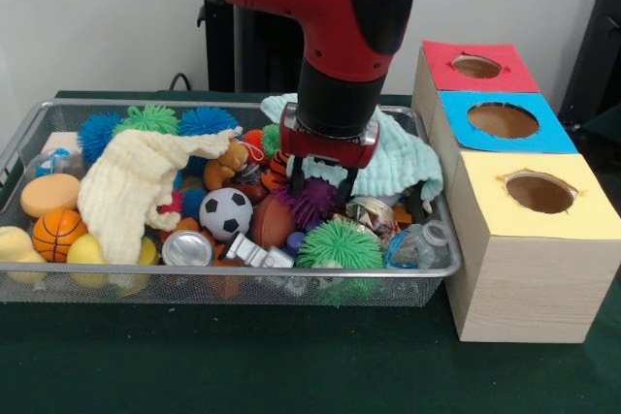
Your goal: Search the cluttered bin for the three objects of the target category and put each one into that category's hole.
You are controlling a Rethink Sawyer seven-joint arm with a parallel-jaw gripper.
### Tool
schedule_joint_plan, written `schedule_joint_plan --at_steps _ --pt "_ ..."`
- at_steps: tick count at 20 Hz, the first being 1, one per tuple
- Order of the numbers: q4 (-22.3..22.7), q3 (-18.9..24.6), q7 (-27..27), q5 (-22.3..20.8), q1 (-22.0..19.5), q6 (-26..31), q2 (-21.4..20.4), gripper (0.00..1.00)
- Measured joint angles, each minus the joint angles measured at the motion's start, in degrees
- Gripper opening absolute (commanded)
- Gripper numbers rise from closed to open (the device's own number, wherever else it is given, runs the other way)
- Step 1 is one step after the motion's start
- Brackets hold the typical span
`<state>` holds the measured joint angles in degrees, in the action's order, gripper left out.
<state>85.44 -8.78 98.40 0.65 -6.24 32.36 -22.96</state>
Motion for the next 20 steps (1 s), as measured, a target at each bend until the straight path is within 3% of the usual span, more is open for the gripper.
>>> schedule_joint_plan --at_steps 11,20 --pt "-1.1 -2.4 0.0 2.1 3.0 0.0 -0.7 1.0" --pt "-5.7 -5.5 1.8 6.3 7.3 0.1 0.4 1.0"
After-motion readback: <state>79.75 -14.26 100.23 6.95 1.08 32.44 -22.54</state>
